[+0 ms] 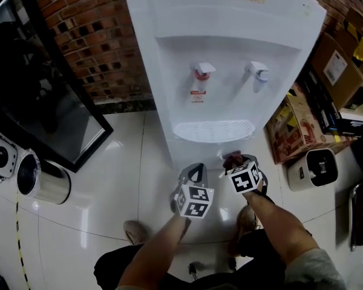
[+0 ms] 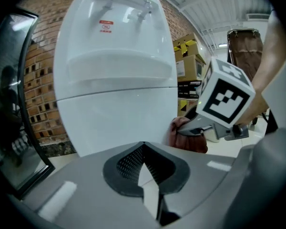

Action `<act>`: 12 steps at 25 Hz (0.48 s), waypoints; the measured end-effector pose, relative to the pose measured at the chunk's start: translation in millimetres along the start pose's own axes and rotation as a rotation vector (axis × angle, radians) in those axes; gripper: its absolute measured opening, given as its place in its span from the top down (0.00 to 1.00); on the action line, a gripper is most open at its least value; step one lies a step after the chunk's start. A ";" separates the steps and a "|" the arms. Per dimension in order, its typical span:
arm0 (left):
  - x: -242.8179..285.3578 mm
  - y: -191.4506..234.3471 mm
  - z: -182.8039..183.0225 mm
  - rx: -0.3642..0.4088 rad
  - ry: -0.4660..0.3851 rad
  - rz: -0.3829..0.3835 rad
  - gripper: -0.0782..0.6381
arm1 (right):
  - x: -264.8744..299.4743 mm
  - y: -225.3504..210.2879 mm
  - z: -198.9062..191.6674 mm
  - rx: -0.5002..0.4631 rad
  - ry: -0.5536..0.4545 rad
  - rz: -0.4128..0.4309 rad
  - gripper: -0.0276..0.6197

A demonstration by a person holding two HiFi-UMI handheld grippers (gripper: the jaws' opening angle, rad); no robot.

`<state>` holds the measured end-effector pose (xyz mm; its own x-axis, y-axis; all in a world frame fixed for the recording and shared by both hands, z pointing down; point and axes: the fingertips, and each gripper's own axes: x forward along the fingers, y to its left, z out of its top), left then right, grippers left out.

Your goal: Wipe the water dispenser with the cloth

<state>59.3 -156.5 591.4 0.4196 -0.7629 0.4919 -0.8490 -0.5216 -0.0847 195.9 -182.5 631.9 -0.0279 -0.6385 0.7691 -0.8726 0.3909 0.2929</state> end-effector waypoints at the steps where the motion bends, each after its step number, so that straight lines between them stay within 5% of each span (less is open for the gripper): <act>1: -2.7 11.7 -7.6 -0.009 0.011 0.024 0.89 | -0.4 21.3 6.6 -0.024 -0.026 0.049 0.83; 6: -28.7 77.5 -53.7 -0.035 0.089 0.158 0.89 | 7.5 144.9 43.0 -0.148 -0.144 0.242 0.83; 12: -63.9 134.1 -112.6 -0.091 0.175 0.281 0.89 | 51.6 218.2 48.2 -0.134 -0.174 0.229 0.83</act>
<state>-117.5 -134.6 646.2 0.1104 -0.7906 0.6023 -0.9520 -0.2582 -0.1643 -19.4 -162.1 708.1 -0.3097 -0.6229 0.7184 -0.7620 0.6145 0.2043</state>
